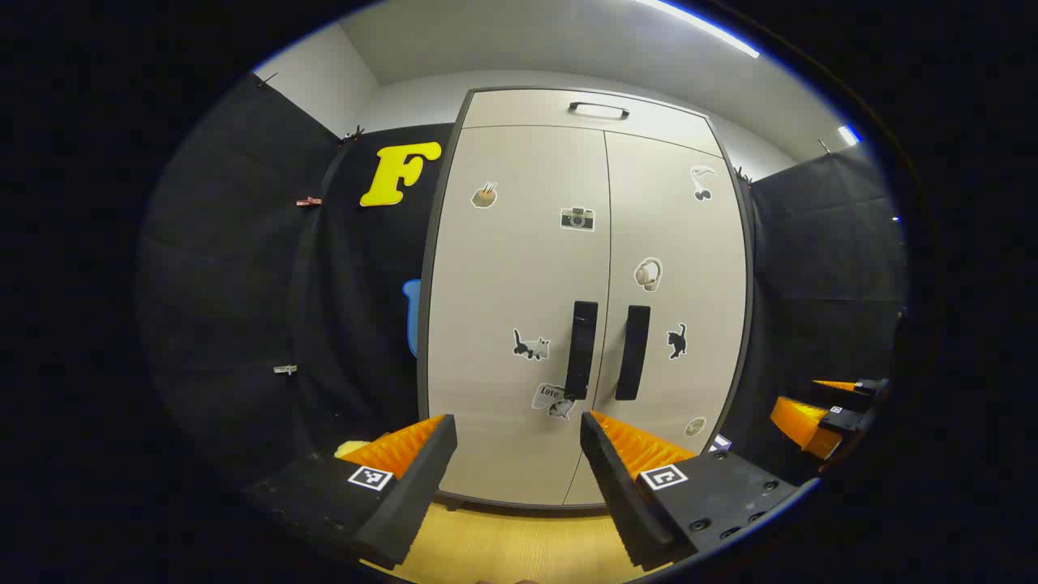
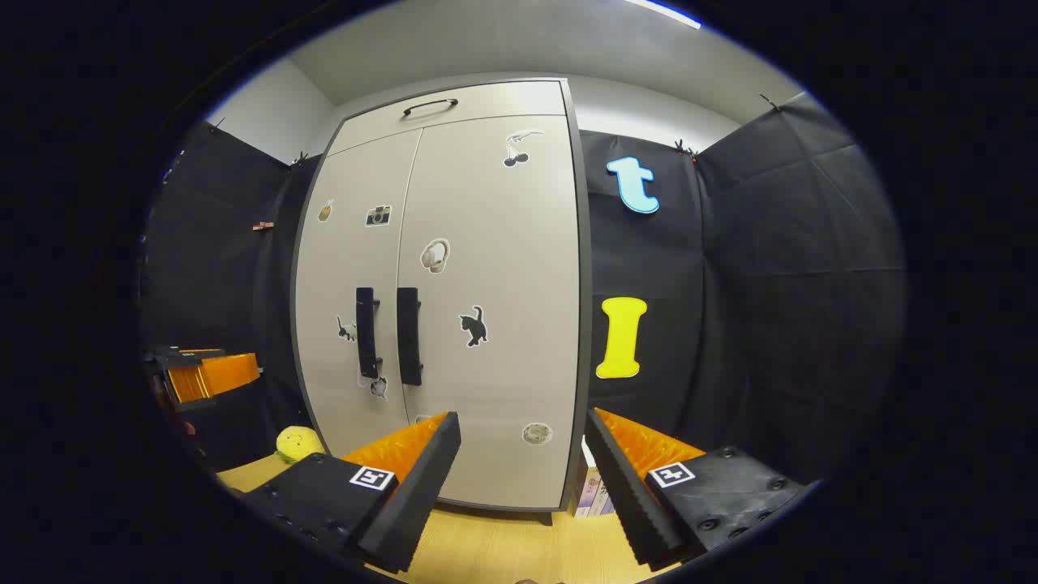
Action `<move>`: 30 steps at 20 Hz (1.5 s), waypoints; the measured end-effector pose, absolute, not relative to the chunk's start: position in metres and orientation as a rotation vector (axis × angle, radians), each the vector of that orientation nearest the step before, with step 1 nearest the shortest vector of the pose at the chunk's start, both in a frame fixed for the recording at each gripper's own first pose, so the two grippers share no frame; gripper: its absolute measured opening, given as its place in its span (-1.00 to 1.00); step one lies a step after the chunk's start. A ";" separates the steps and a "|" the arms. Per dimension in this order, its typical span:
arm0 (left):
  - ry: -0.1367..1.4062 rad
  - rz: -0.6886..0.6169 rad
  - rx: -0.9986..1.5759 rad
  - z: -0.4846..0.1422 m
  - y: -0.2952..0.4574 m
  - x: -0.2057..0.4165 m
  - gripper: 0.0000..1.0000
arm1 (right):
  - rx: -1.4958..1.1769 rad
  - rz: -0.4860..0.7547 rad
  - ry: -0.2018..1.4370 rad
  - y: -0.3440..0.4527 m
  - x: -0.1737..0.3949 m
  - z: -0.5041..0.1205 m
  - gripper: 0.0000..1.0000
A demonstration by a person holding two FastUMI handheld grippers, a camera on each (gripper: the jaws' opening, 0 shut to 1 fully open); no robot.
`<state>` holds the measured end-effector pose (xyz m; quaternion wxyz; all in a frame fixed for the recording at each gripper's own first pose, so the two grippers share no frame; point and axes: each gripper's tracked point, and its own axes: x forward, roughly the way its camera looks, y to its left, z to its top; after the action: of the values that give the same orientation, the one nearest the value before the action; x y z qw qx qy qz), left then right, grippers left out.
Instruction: Open the right door of the double-door shoe cabinet with the right hand, and open the left door with the left hand.
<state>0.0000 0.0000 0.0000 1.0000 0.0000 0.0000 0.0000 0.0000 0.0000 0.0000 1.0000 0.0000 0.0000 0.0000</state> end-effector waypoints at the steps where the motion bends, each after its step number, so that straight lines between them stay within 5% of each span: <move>1: -0.005 0.001 0.012 0.003 0.004 0.002 0.89 | 0.011 -0.014 -0.010 0.002 -0.001 0.003 0.96; 30: 0.056 -0.235 0.068 -0.035 0.076 -0.012 0.89 | 0.004 -0.160 0.053 0.102 -0.008 0.015 0.96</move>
<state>-0.0125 0.0756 -0.0349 0.9921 0.0337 0.0281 -0.1173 -0.0082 0.1017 0.0148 0.9965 0.0021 0.0262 -0.0797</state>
